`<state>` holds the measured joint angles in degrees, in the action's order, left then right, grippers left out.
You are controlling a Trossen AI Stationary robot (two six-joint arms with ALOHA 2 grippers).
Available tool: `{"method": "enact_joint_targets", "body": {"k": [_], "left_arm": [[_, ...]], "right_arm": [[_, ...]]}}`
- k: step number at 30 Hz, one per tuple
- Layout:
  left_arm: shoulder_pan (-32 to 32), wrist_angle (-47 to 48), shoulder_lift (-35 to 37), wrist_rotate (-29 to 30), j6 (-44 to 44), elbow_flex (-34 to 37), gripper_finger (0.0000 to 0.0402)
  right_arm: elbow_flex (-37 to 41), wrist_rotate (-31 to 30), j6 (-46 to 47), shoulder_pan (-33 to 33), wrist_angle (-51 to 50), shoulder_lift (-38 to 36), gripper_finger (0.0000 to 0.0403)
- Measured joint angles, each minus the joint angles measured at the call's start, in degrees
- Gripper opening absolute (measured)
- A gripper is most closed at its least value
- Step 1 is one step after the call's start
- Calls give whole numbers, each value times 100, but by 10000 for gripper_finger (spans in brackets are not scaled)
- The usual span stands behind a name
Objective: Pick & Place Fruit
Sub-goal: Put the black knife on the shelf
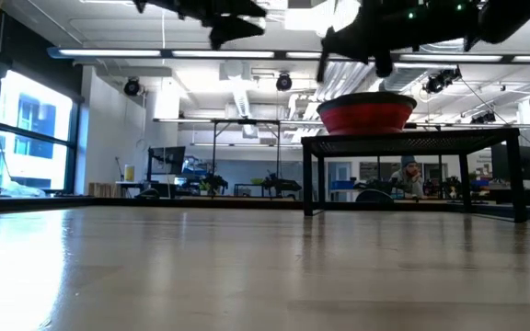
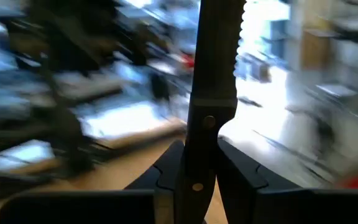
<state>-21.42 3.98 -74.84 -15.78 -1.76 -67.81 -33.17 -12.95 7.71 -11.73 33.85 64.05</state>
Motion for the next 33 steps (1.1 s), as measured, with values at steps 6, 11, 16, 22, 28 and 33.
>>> {"method": "enact_joint_targets", "body": {"k": [6,11,16,22,28,33], "left_arm": [[-650,564,392,-7,4,-2,188],[-929,909,434,-4,2,-2,184],[-1020,1310,429,2,29,-2,183],[-1009,1463,429,-3,464,-2,183],[-1009,1463,429,-1,656,-2,183],[-1009,1463,427,-1,665,-2,183]], "right_arm": [[-924,-1218,655,199,-2593,-424,64],[-1870,-1324,784,454,-3684,-439,64],[-2973,-2262,1524,619,-5843,-443,64],[-3961,-2852,3293,523,-8386,-441,64],[-4471,-2305,4891,-114,-10293,-443,64],[-4500,-1626,5509,-899,-11154,-439,64]]}}
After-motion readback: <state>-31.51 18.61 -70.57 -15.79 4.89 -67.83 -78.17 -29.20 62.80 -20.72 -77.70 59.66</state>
